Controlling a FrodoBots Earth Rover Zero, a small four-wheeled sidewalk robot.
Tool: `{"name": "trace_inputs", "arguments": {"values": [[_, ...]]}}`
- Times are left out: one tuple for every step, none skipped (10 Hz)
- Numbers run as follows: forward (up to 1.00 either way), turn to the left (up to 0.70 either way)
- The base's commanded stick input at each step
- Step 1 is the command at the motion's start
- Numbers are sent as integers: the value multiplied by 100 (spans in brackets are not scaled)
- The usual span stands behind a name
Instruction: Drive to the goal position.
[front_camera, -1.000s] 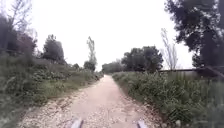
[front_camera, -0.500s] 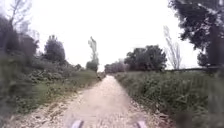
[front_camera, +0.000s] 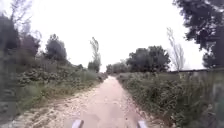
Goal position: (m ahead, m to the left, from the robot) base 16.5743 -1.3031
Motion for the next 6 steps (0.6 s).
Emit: {"name": "trace_inputs", "arguments": {"values": [[70, 0], [70, 0], [70, 0], [70, 0], [70, 0], [70, 0]]}}
